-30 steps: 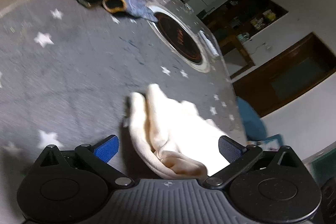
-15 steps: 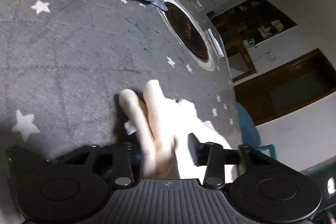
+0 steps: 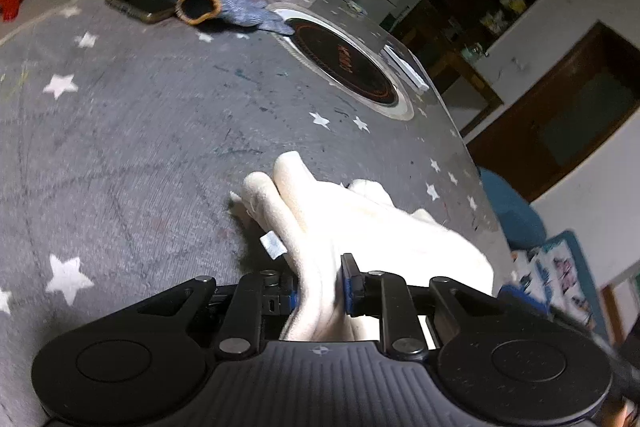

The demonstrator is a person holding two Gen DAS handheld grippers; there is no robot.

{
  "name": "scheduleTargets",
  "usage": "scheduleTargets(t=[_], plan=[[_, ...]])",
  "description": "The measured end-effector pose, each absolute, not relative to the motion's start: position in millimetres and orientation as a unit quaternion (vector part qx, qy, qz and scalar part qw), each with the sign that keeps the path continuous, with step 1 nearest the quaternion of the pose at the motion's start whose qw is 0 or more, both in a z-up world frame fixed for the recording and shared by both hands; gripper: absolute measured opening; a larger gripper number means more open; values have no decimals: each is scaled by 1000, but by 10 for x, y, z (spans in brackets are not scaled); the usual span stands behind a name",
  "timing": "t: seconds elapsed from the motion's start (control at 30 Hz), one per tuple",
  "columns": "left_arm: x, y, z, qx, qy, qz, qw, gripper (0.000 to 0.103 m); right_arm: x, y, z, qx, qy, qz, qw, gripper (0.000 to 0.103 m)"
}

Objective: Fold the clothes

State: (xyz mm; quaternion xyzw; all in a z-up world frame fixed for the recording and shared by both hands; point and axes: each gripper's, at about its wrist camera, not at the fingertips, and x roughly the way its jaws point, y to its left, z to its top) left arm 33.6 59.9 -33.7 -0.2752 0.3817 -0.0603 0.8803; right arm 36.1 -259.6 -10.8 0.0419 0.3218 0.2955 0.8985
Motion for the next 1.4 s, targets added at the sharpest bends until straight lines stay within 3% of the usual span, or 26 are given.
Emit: scheduleTargets(t=[0.33,0.37,0.47,0.57,1.03,1.4], plan=[[371,557,-303,-246,392,-67,884,22,873,-3054,-438,107,352,213,905,38],[372,539,-295,-237,391,-67,887,22,876,-3030,-441,104,352,217,905,36],[387,476,-255,-207,389,-67,895,22,837,-2936,-428,93,349,233,903,16],[410,422,-178,-184,382,-73,903,18,768,-2884,-358,86,334,236,909,10],[817,-264,247,-112,337,-152,922,16,626,-3360,289,72,248,184,948,9],[1246,-842,187,-84,355,-181,914,16,844,-3782,325,48,249,129,959,9]])
